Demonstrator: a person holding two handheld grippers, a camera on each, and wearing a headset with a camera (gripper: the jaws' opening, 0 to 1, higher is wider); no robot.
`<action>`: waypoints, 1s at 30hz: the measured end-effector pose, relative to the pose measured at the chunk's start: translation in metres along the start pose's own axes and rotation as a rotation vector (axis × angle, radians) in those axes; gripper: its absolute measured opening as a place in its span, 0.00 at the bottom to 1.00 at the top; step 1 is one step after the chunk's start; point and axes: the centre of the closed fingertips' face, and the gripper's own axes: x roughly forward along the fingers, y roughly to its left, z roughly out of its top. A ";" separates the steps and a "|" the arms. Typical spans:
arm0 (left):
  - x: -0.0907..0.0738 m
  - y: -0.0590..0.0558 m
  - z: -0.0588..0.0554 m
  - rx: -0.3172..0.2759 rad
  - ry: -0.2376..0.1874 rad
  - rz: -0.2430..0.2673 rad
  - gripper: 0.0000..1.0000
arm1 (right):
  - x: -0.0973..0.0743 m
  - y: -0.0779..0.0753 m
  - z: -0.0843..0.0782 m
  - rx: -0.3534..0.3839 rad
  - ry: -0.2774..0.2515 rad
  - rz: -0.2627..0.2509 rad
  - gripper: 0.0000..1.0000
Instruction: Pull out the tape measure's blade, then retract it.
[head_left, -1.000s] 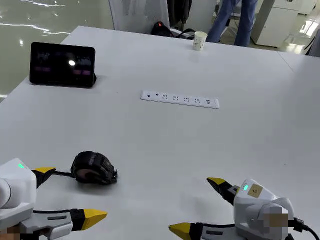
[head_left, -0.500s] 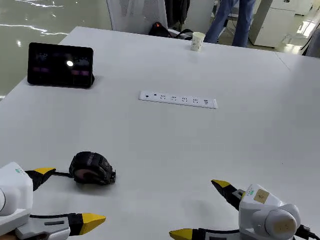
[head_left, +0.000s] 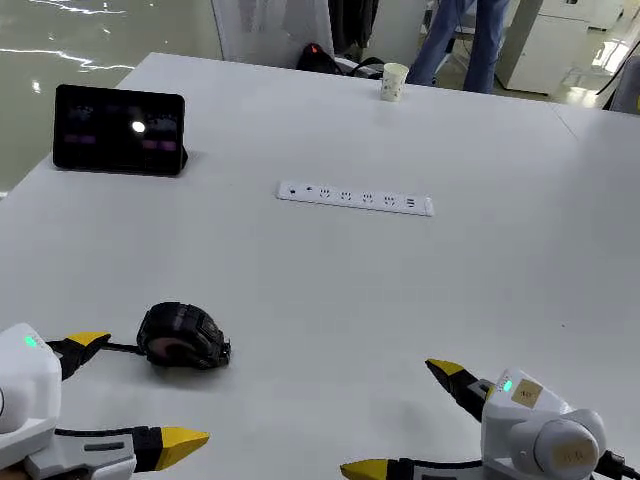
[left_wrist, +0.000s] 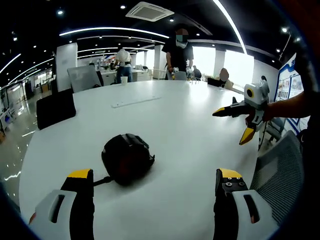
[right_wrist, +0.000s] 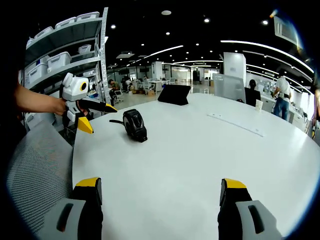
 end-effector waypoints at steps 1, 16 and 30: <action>0.000 0.000 0.001 0.001 -0.003 0.001 0.99 | 0.000 0.000 0.000 0.002 -0.002 0.000 0.99; -0.003 0.002 0.005 0.020 -0.003 0.007 0.99 | -0.002 -0.004 -0.001 0.001 -0.009 -0.008 0.99; -0.006 0.003 0.003 0.003 -0.001 0.007 0.99 | -0.004 -0.003 0.000 0.026 -0.009 -0.012 0.99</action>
